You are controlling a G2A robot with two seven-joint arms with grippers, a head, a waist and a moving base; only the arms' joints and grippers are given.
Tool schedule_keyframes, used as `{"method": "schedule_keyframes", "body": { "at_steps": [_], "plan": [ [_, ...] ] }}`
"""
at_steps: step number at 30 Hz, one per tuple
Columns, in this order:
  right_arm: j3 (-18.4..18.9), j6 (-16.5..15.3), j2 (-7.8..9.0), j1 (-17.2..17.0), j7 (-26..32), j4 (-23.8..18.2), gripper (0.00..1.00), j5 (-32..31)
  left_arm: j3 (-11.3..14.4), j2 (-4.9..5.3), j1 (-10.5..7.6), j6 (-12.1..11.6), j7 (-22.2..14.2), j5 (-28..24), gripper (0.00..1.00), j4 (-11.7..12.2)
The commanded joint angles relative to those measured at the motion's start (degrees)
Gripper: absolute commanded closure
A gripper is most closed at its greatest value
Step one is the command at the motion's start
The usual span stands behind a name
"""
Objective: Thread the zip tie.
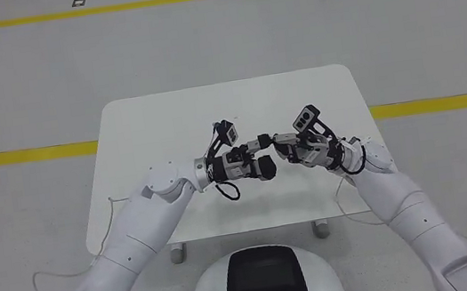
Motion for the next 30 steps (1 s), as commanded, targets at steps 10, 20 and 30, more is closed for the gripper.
{"method": "schedule_keyframes", "body": {
  "at_steps": [10, 20, 30],
  "plan": [
    [1.27, 0.87, 0.28, -0.36, -0.06, 0.01, 1.0, -3.01, -0.6, 0.07, -0.21, -0.5, -0.82, -1.26, 0.26, 0.84],
    [3.69, 2.08, 1.22, -0.62, -0.1, 0.21, 1.0, -7.55, -0.71, 0.15, -0.15, -0.54, 0.01, -0.58, 0.54, 0.64],
    [4.37, 2.61, 1.77, -0.33, -0.56, 1.08, 1.0, -12.07, -0.47, 0.1, -0.51, -0.18, 0.35, -0.19, 0.62, 1.15]
  ]
}}
